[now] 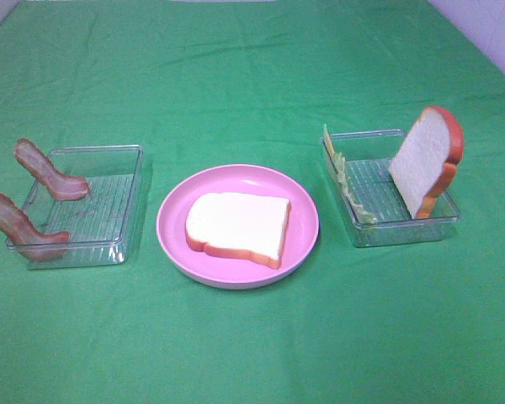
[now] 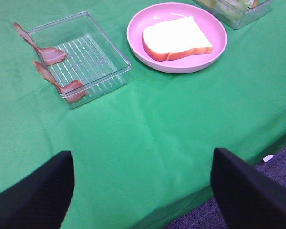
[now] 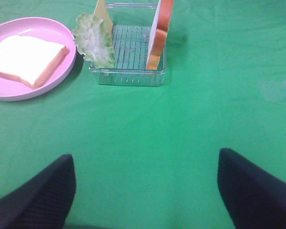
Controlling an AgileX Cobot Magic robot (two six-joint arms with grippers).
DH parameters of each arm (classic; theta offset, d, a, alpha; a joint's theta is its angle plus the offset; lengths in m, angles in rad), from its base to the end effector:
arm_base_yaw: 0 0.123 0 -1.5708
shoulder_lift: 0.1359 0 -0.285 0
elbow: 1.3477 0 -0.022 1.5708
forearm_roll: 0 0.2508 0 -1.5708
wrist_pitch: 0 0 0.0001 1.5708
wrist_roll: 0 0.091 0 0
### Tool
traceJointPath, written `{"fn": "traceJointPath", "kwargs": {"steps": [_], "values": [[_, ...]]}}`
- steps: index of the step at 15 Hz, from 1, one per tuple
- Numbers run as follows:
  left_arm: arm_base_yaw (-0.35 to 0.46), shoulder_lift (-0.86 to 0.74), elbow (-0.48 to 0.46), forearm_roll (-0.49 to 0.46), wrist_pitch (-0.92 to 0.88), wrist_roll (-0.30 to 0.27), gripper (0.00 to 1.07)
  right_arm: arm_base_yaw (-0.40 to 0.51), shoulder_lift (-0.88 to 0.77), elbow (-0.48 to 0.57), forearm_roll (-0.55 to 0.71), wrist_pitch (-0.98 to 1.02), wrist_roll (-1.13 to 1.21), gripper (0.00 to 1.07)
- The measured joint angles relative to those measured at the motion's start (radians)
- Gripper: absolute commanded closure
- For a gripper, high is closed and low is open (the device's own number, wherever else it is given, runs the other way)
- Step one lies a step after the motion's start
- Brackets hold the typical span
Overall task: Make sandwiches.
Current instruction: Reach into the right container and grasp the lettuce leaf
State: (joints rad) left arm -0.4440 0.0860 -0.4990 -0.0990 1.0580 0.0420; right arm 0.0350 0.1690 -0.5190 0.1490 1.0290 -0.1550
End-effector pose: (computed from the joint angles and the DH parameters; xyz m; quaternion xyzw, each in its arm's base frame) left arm 0.0043 -0.0107 0.2774 0.2098 0.8478 -0.1452 0.4649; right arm 0.0207 0.0123 0.2846 -0.0796 0.8765 0.0461 0.4725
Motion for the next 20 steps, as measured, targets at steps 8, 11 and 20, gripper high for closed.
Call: {"fn": "traceJointPath", "kwargs": {"steps": [8, 11, 20], "values": [[0.000, 0.000, 0.000, 0.001, 0.000, 0.000, 0.31, 0.000, 0.613, -0.022, 0.049, -0.388, 0.000, 0.31], [0.000, 0.000, 0.000, 0.001, -0.001, 0.000, 0.31, 0.000, 0.930, -0.200, 0.088, -0.349, -0.003, 0.33], [0.000, 0.000, 0.000, 0.001, -0.001, 0.000, 0.31, 0.215, 1.299, -0.639, 0.198, -0.120, -0.020, 0.44]]}}
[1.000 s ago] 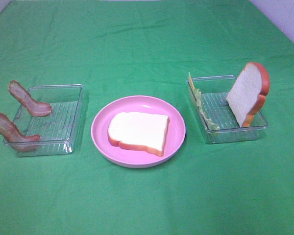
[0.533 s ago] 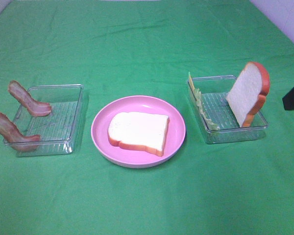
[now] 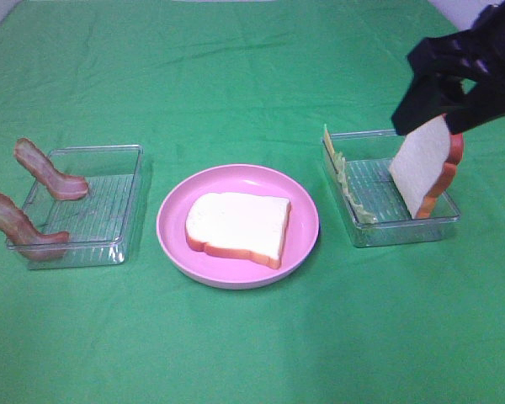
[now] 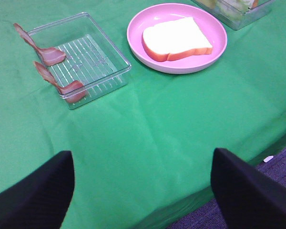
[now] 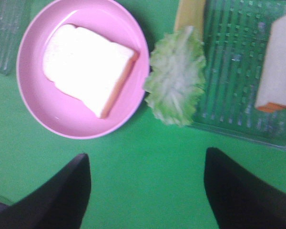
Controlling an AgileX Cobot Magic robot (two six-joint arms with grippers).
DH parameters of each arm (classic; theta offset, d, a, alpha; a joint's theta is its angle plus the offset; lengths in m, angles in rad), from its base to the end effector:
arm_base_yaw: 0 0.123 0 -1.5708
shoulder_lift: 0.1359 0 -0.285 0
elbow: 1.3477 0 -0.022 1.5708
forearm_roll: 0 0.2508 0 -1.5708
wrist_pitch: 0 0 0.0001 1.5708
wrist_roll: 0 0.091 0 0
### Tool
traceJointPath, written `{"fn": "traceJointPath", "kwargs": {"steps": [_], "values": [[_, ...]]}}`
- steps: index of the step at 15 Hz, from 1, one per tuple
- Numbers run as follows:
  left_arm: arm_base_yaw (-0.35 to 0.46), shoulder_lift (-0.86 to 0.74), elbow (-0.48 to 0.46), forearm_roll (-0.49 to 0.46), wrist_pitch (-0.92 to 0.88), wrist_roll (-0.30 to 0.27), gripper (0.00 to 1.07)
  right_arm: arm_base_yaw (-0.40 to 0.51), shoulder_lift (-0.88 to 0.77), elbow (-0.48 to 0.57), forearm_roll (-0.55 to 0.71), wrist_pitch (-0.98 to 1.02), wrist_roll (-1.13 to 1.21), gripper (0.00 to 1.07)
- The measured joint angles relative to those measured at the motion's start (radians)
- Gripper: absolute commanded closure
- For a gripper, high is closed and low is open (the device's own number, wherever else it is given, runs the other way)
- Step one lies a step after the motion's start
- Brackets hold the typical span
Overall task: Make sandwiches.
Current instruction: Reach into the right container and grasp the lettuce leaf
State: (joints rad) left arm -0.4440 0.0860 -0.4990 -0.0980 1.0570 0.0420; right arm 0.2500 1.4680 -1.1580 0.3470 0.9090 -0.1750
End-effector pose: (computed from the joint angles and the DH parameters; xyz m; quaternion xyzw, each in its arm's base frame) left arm 0.0044 -0.0107 0.2775 0.2098 0.8476 -0.1448 0.4654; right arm 0.2831 0.0975 0.2956 -0.1305 0.9553 0.1639 0.2085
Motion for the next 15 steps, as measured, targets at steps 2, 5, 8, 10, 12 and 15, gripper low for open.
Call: {"fn": "traceJointPath", "kwargs": {"steps": [2, 5, 8, 10, 12, 15], "values": [[0.000, 0.000, 0.000, 0.000, 0.000, 0.000, 0.31, 0.098, 0.117, -0.130, 0.001, 0.031, 0.116, 0.44], [0.000, 0.000, 0.000, 0.000, 0.000, 0.000, 0.31, 0.116, 0.227, -0.235, 0.004, 0.095, 0.159, 0.44], [0.000, 0.000, 0.000, 0.000, 0.000, 0.000, 0.31, 0.116, 0.355, -0.312, -0.036, 0.138, 0.183, 0.44], [0.000, 0.000, 0.000, 0.000, 0.000, 0.000, 0.31, 0.116, 0.423, -0.320, -0.052, 0.135, 0.198, 0.44], [0.000, 0.000, 0.000, 0.000, 0.000, 0.000, 0.31, 0.116, 0.463, -0.321, -0.077, 0.112, 0.201, 0.44], [0.000, 0.000, 0.000, 0.000, 0.000, 0.000, 0.31, 0.116, 0.548, -0.321, -0.126, 0.048, 0.202, 0.45]]}}
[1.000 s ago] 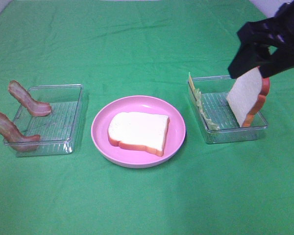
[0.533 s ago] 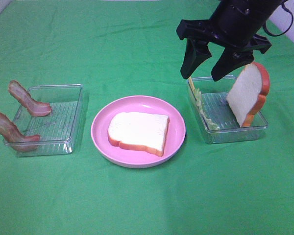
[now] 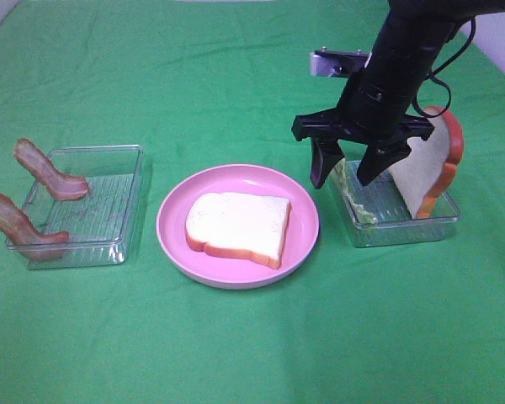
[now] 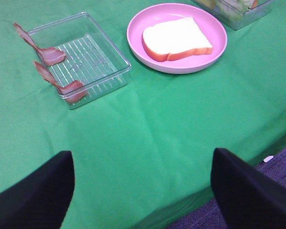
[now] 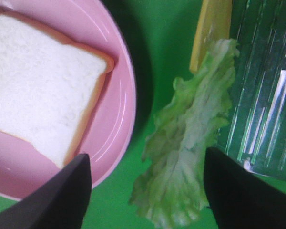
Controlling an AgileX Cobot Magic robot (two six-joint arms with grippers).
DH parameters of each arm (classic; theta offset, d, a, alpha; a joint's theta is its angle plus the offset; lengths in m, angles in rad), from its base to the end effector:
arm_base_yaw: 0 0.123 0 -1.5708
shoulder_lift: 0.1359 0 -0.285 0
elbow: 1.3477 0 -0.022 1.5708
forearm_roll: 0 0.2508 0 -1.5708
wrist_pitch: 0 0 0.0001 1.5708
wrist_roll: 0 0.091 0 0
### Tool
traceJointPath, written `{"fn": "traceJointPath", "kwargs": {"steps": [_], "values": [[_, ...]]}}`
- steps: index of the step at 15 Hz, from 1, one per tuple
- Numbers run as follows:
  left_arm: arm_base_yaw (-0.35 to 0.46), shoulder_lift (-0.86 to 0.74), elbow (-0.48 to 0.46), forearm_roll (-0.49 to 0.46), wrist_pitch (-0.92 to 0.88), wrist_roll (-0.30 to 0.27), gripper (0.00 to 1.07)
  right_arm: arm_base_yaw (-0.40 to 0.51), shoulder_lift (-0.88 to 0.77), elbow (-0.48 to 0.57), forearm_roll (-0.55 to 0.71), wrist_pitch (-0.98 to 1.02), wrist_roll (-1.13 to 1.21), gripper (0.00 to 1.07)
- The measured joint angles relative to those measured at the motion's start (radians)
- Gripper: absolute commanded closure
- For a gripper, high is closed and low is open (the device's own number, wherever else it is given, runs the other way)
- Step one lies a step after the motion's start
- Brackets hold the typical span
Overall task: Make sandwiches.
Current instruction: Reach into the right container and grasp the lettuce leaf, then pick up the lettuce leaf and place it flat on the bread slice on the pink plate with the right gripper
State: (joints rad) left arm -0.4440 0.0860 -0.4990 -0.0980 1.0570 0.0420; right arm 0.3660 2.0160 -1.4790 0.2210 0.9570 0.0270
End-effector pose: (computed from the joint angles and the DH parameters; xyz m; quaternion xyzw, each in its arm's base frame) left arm 0.0044 -0.0107 0.2775 0.2098 0.8476 -0.1448 0.4654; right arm 0.3746 0.1610 0.1838 -0.1120 0.9858 0.1091 0.0613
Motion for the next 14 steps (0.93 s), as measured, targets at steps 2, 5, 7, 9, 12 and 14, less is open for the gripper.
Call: {"fn": "traceJointPath", "kwargs": {"steps": [2, 5, 7, 9, 12, 14], "values": [[0.000, 0.000, 0.000, 0.000, 0.000, 0.000, 0.31, 0.000, 0.020, 0.000, -0.004, -0.020, 0.000, 0.56], [0.000, 0.000, 0.000, 0.000, 0.000, 0.000, 0.31, 0.000, 0.021, 0.000, -0.042, -0.028, 0.024, 0.77], [0.000, 0.000, 0.000, 0.000, 0.000, 0.000, 0.31, 0.000, 0.021, 0.000, -0.088, -0.027, 0.057, 0.90], [0.000, 0.000, 0.000, 0.000, 0.000, 0.000, 0.31, 0.000, 0.021, 0.000, -0.126, -0.025, 0.080, 1.07], [0.000, 0.000, 0.000, 0.000, 0.000, 0.000, 0.31, 0.000, 0.021, 0.000, -0.126, -0.019, 0.081, 1.07], [0.000, 0.000, 0.000, 0.000, 0.000, 0.000, 0.31, 0.000, 0.013, 0.000, -0.126, -0.014, 0.080, 1.07]]}}
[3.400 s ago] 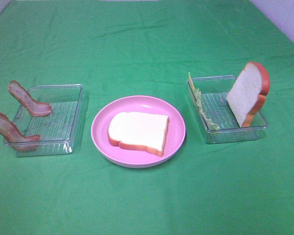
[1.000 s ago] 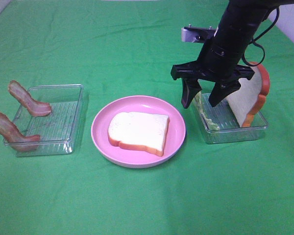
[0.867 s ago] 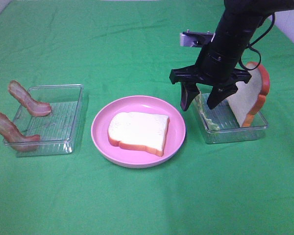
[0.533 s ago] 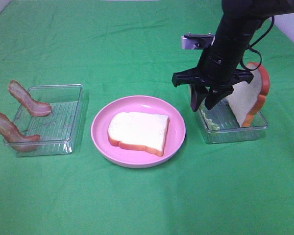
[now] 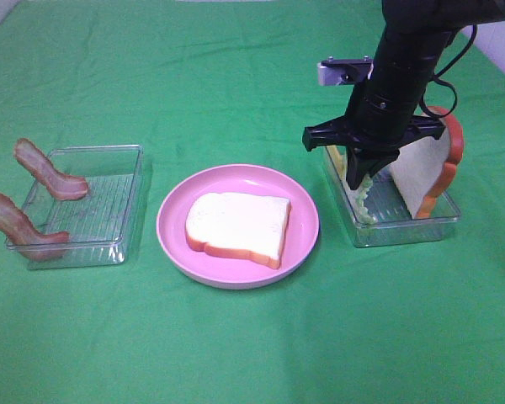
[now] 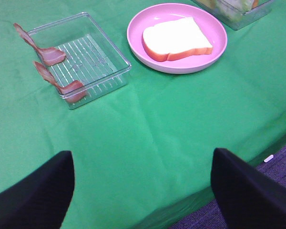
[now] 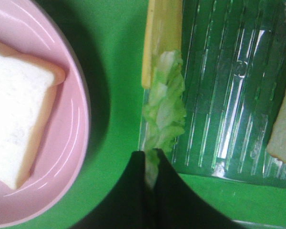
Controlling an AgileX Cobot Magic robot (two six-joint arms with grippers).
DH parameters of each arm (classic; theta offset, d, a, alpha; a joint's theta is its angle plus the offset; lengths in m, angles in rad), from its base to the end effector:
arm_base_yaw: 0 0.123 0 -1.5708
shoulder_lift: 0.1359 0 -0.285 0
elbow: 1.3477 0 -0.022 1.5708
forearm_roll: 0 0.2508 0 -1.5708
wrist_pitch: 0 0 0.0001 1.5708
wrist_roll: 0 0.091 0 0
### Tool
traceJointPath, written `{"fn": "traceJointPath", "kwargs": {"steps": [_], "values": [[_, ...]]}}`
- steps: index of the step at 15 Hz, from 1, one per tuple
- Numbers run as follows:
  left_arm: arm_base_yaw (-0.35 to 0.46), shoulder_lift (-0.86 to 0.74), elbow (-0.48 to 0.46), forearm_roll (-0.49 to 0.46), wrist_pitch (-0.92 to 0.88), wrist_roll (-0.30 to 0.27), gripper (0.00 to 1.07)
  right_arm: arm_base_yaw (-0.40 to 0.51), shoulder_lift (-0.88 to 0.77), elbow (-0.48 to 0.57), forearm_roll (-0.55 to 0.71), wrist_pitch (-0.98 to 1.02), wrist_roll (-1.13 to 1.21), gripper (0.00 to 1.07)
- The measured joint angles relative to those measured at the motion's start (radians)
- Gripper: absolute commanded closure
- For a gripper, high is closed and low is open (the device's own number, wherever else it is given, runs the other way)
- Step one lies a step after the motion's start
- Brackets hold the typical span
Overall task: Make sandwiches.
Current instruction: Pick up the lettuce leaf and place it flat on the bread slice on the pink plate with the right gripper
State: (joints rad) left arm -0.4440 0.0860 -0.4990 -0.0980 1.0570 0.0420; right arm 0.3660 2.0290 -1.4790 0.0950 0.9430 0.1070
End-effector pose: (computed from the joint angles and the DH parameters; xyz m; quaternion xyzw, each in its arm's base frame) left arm 0.0044 -0.0107 0.2775 0.2098 0.8476 -0.1448 0.4654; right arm 0.3792 0.1528 0.1774 -0.1041 0.9903 0.0587 0.0705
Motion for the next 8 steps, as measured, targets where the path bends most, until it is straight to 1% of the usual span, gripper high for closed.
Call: {"fn": "traceJointPath", "kwargs": {"steps": [8], "values": [[0.000, 0.000, 0.000, 0.000, 0.000, 0.000, 0.31, 0.000, -0.278, 0.000, 0.001, 0.105, -0.001, 1.07]]}}
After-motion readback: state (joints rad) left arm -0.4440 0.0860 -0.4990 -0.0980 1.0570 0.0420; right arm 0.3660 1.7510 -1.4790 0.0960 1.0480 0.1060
